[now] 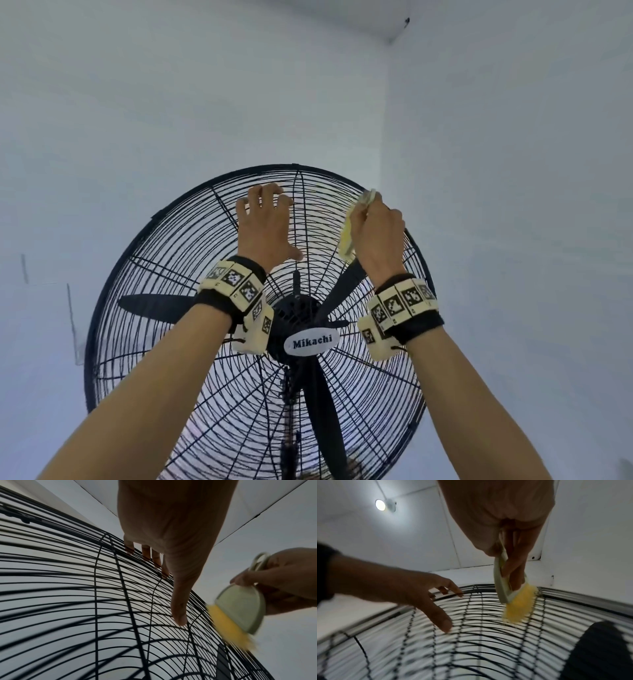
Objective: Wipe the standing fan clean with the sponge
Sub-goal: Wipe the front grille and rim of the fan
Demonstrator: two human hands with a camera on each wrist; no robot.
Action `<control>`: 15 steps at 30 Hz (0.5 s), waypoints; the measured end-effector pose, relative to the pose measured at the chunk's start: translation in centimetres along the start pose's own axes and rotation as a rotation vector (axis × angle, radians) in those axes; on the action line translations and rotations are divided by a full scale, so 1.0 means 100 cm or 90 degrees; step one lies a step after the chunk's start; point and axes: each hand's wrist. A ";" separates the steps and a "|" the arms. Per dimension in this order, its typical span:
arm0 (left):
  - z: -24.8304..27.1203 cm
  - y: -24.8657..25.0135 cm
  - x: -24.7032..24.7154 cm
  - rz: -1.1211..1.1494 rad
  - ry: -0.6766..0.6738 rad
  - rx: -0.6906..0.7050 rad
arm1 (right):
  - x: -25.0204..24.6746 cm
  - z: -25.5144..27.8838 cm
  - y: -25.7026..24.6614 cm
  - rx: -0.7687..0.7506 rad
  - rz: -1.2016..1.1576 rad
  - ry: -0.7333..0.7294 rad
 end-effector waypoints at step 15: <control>0.002 0.004 0.001 -0.008 0.011 0.003 | -0.003 -0.008 -0.015 -0.037 -0.157 -0.011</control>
Point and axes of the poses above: each hand's wrist, its own z-axis away from the middle knuckle, its own x-axis out of the palm, y = z × x
